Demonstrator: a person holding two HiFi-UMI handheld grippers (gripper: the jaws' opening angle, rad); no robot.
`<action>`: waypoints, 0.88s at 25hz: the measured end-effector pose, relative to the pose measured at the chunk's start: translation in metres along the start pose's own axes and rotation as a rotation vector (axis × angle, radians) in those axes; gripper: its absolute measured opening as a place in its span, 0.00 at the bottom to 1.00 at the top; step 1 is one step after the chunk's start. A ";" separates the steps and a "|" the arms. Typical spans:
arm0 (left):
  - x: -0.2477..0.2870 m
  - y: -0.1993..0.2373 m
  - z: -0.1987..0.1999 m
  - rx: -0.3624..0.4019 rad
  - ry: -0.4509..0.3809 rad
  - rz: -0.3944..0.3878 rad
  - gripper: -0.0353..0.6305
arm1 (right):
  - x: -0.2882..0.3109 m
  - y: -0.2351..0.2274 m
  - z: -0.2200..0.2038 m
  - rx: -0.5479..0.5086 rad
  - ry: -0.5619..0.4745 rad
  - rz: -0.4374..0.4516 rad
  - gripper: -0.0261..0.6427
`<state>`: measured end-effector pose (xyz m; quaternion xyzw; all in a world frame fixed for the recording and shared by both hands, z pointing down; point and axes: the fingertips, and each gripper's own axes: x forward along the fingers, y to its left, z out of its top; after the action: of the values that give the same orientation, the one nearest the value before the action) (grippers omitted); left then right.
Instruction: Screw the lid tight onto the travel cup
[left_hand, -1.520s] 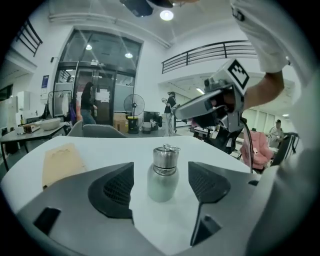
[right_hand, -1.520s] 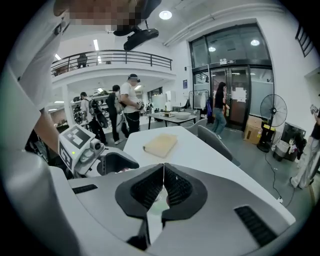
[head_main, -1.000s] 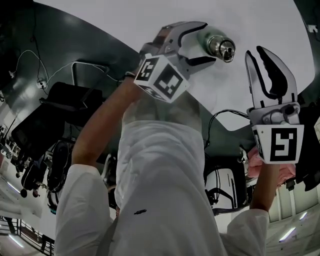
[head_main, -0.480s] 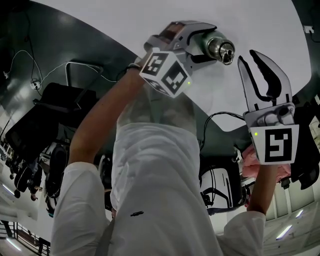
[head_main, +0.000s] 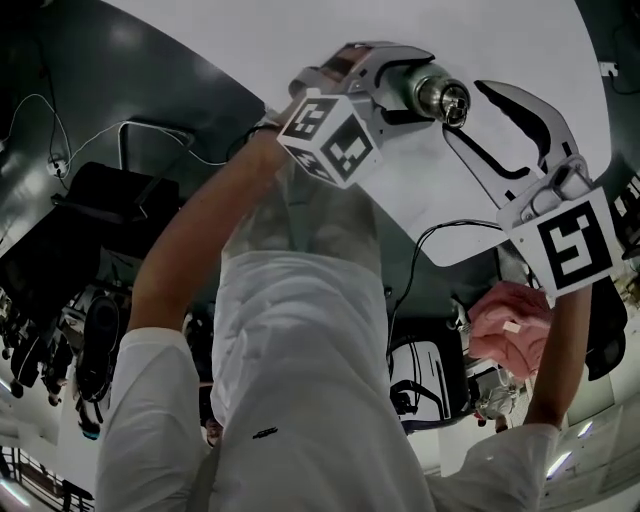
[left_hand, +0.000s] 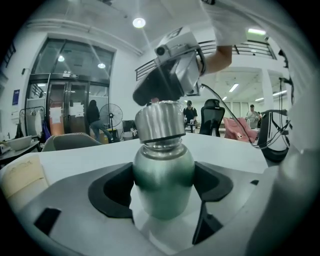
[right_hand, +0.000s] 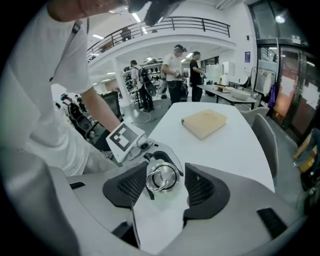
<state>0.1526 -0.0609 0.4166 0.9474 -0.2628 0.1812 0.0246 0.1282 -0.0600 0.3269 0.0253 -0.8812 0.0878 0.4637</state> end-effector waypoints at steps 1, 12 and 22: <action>0.001 -0.001 0.000 0.002 0.000 0.001 0.60 | 0.004 -0.002 0.000 0.019 0.003 0.010 0.36; 0.005 0.001 0.003 -0.002 0.009 0.002 0.60 | 0.025 -0.001 0.003 0.096 0.092 0.099 0.35; 0.004 0.001 0.001 -0.003 -0.009 -0.002 0.60 | 0.027 0.000 0.003 0.041 0.095 0.296 0.33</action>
<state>0.1553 -0.0636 0.4175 0.9484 -0.2624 0.1763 0.0251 0.1108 -0.0591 0.3475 -0.0995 -0.8504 0.1741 0.4864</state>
